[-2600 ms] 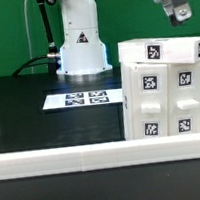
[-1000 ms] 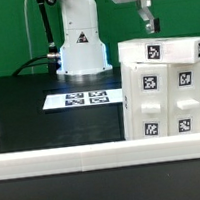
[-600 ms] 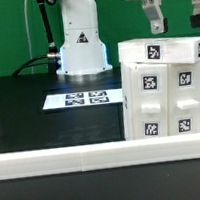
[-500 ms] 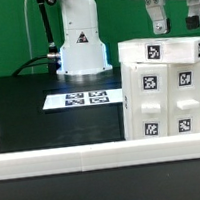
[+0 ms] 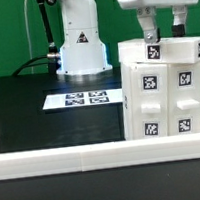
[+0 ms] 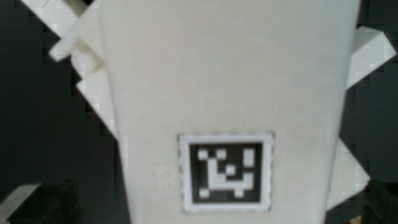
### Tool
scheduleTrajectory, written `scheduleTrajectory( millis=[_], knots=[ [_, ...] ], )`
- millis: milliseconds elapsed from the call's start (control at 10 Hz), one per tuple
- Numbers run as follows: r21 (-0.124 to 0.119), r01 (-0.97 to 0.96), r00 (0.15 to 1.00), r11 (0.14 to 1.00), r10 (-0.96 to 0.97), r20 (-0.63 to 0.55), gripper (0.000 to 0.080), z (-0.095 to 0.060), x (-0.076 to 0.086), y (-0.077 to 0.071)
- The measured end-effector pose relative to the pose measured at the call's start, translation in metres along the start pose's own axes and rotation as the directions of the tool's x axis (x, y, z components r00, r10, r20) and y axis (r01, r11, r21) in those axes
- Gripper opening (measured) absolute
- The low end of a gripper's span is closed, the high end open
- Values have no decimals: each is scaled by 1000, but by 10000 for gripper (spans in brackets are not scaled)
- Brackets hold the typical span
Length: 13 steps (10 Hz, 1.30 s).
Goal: Assemble cabinet
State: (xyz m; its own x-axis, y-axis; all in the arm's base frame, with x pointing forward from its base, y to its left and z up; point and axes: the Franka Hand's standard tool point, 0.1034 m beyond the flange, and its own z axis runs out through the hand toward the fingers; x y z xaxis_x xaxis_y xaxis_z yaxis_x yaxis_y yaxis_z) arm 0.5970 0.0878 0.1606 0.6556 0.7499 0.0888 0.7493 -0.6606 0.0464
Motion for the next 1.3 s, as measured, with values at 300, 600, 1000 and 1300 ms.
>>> scheduleTrajectory(
  millis=[300,600,1000,1300],
  knots=[
    [5,-43,999,999,43,16,797,7,-5,-2],
    [-7,-86,996,996,86,20,641,6,0,-5],
    [-10,-133,991,991,133,18,553,6,-2,-3],
    [-12,-338,941,941,338,15,553,6,-2,-3]
  ],
)
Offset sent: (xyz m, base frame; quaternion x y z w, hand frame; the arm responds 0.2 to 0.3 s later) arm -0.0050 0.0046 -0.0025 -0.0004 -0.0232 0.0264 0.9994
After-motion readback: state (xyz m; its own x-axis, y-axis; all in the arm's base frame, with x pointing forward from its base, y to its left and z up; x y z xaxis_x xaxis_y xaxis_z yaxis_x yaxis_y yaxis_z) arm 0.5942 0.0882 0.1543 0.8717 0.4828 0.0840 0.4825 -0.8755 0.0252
